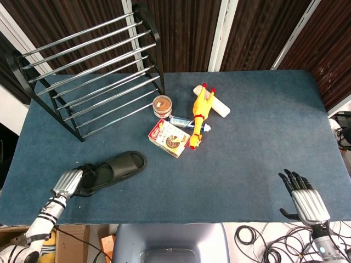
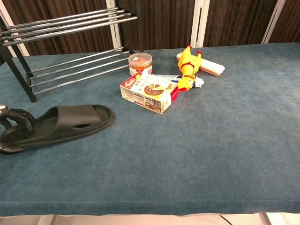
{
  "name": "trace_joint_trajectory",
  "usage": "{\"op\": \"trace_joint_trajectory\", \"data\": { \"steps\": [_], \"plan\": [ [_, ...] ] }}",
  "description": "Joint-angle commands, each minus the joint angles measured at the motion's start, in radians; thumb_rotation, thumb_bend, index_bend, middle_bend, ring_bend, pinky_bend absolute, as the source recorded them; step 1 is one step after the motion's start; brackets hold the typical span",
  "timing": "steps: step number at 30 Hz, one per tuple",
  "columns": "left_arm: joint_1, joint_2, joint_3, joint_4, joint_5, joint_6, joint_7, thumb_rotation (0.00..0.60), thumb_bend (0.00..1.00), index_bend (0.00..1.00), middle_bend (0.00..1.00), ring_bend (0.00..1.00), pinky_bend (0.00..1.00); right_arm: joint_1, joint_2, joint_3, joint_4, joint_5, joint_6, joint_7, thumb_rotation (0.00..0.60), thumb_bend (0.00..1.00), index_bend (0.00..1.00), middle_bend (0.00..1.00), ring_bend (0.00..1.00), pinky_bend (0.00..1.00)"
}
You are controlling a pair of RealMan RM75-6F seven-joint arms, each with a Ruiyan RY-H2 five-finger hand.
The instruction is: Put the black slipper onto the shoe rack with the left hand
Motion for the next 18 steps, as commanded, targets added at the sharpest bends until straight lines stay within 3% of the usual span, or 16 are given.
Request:
{"op": "trace_joint_trajectory", "data": {
  "steps": [1, 5, 12, 15, 18],
  "plan": [
    [0.012, -0.007, -0.024, -0.029, -0.008, 0.039, 0.035, 0.6, 0.23, 0.75, 0.78, 0.74, 0.92, -0.001, 0.003, 0.001, 0.001, 0.001, 0.002, 0.005, 0.6, 0.12, 0.0, 0.0, 0.0, 0.14],
    [0.011, 0.016, -0.049, -0.139, -0.014, 0.075, 0.09, 0.6, 0.24, 0.76, 0.81, 0.78, 0.96, 0.001, 0.001, -0.001, 0.002, 0.002, -0.005, 0.002, 0.6, 0.12, 0.0, 0.0, 0.0, 0.14],
    [-0.023, 0.03, -0.143, -0.362, -0.095, 0.117, 0.237, 0.6, 0.24, 0.75, 0.82, 0.81, 0.99, 0.003, -0.003, -0.002, 0.001, 0.002, -0.011, -0.005, 0.6, 0.12, 0.0, 0.0, 0.0, 0.14],
    [-0.063, 0.039, -0.215, -0.439, -0.224, 0.086, 0.29, 0.6, 0.25, 0.75, 0.82, 0.81, 0.99, 0.006, -0.004, -0.004, 0.002, 0.001, -0.017, -0.009, 0.6, 0.12, 0.0, 0.0, 0.0, 0.14],
    [-0.117, 0.04, -0.296, -0.495, -0.418, 0.065, 0.359, 0.6, 0.25, 0.74, 0.82, 0.81, 0.99, 0.008, -0.005, -0.006, 0.002, 0.001, -0.023, -0.011, 0.6, 0.12, 0.0, 0.0, 0.0, 0.14]
  ]
}}
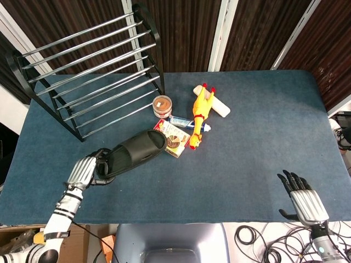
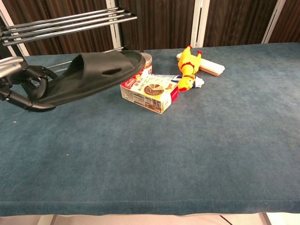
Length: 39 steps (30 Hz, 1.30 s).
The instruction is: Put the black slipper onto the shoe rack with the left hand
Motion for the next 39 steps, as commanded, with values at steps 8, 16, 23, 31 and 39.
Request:
{"op": "trace_joint_trajectory", "data": {
  "steps": [8, 16, 23, 31, 39],
  "plan": [
    [-0.253, -0.031, -0.279, -0.155, -0.658, 0.059, 0.285, 0.6, 0.26, 0.74, 0.81, 0.8, 0.98, 0.004, -0.002, -0.001, 0.0, 0.003, -0.007, -0.003, 0.6, 0.12, 0.0, 0.0, 0.0, 0.14],
    [-0.343, -0.076, -0.328, -0.162, -0.728, 0.152, 0.358, 0.6, 0.27, 0.73, 0.81, 0.81, 0.98, 0.005, 0.0, -0.001, 0.0, 0.001, -0.009, 0.001, 0.6, 0.12, 0.0, 0.0, 0.0, 0.14],
    [-0.456, -0.099, -0.368, -0.053, -0.768, 0.296, 0.53, 0.6, 0.27, 0.73, 0.81, 0.81, 0.96, 0.002, 0.012, -0.004, -0.002, -0.01, 0.0, 0.024, 0.6, 0.12, 0.0, 0.0, 0.0, 0.14],
    [-0.497, -0.102, -0.439, 0.016, -0.842, 0.297, 0.541, 0.6, 0.27, 0.73, 0.81, 0.81, 0.96, 0.001, 0.015, -0.006, -0.001, -0.017, 0.002, 0.033, 0.6, 0.12, 0.0, 0.0, 0.0, 0.14],
    [-0.539, -0.114, -0.486, 0.13, -0.891, 0.269, 0.536, 0.6, 0.27, 0.73, 0.81, 0.81, 0.95, 0.0, 0.018, -0.006, -0.001, -0.018, 0.005, 0.04, 0.6, 0.12, 0.0, 0.0, 0.0, 0.14]
  ]
}}
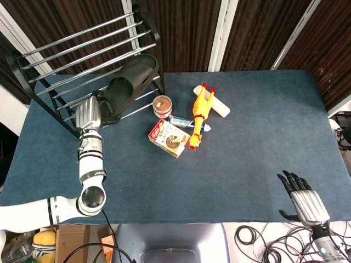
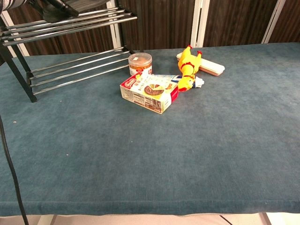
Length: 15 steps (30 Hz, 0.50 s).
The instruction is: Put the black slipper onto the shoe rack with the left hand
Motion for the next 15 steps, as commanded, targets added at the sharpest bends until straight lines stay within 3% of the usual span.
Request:
{"op": "trace_joint_trajectory", "data": {
  "steps": [1, 15],
  "plan": [
    [-0.028, -0.014, -0.023, 0.065, -0.026, -0.016, -0.002, 0.6, 0.27, 0.73, 0.81, 0.81, 0.95, 0.0, 0.001, 0.001, 0.0, 0.001, 0.0, 0.003, 0.6, 0.12, 0.0, 0.0, 0.0, 0.14],
    [-0.095, -0.079, -0.058, 0.35, -0.088, -0.121, -0.024, 0.6, 0.27, 0.69, 0.79, 0.79, 0.94, -0.01, 0.022, 0.003, 0.002, -0.008, 0.022, 0.048, 0.6, 0.12, 0.0, 0.0, 0.0, 0.14]
  ]
}}
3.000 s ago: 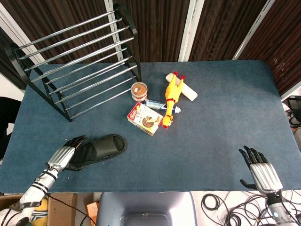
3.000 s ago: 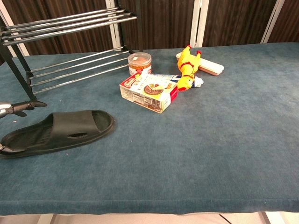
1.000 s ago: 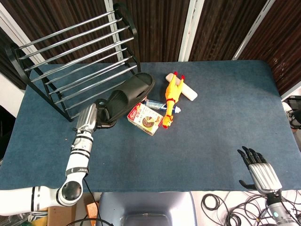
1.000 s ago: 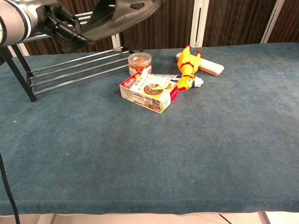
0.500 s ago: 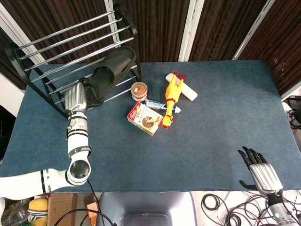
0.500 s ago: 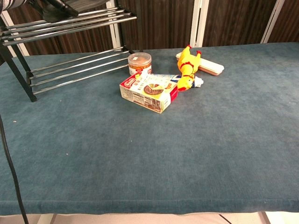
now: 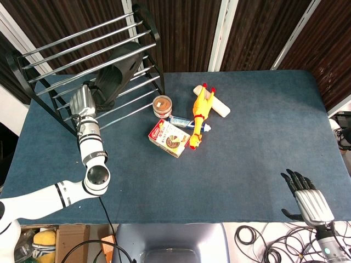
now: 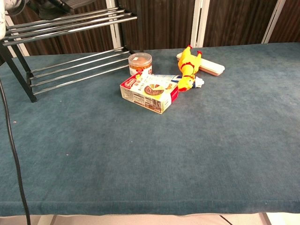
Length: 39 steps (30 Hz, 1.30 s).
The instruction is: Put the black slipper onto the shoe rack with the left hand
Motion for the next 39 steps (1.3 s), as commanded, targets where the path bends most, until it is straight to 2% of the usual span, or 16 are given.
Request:
{"op": "trace_joint_trajectory", "data": {
  "steps": [1, 5, 8, 13, 19, 27, 33, 39],
  "plan": [
    [-0.016, -0.023, -0.015, 0.08, -0.019, -0.042, -0.021, 0.6, 0.27, 0.68, 0.79, 0.79, 0.93, -0.002, 0.004, 0.0, 0.001, -0.004, 0.003, 0.007, 0.6, 0.12, 0.0, 0.0, 0.0, 0.14],
    [-0.02, -0.037, -0.025, 0.144, -0.023, -0.073, -0.045, 0.6, 0.27, 0.59, 0.77, 0.77, 0.9, -0.003, 0.007, 0.001, 0.003, -0.003, 0.004, 0.015, 0.6, 0.12, 0.0, 0.0, 0.0, 0.14],
    [-0.021, -0.037, -0.027, 0.167, -0.025, -0.084, -0.047, 0.6, 0.27, 0.56, 0.77, 0.77, 0.86, -0.002, 0.008, 0.003, 0.005, 0.0, 0.002, 0.017, 0.6, 0.12, 0.0, 0.0, 0.0, 0.14],
    [-0.012, -0.026, -0.023, 0.167, -0.062, -0.104, -0.008, 0.6, 0.27, 0.48, 0.72, 0.72, 0.72, 0.002, 0.006, 0.003, 0.005, 0.004, -0.008, 0.011, 0.6, 0.12, 0.0, 0.0, 0.0, 0.14],
    [-0.005, -0.025, 0.006, 0.185, -0.067, -0.12, 0.021, 0.6, 0.27, 0.32, 0.51, 0.48, 0.54, 0.001, 0.005, 0.003, 0.004, 0.0, -0.005, 0.008, 0.6, 0.12, 0.0, 0.0, 0.0, 0.14],
    [0.013, -0.017, 0.002, 0.19, -0.067, -0.181, -0.011, 0.598, 0.26, 0.17, 0.38, 0.35, 0.5, 0.002, 0.005, 0.003, 0.002, 0.003, -0.009, 0.006, 0.6, 0.12, 0.0, 0.0, 0.0, 0.14],
    [0.018, -0.01, 0.006, 0.19, -0.074, -0.213, -0.02, 0.475, 0.24, 0.01, 0.21, 0.17, 0.43, 0.0, 0.005, 0.003, 0.002, 0.001, -0.005, 0.005, 0.6, 0.12, 0.0, 0.0, 0.0, 0.14],
    [0.017, -0.003, 0.026, 0.192, -0.064, -0.23, -0.017, 0.435, 0.23, 0.0, 0.14, 0.1, 0.39, -0.002, 0.006, 0.004, 0.001, -0.001, 0.0, 0.007, 0.6, 0.12, 0.0, 0.0, 0.0, 0.14]
  ]
}}
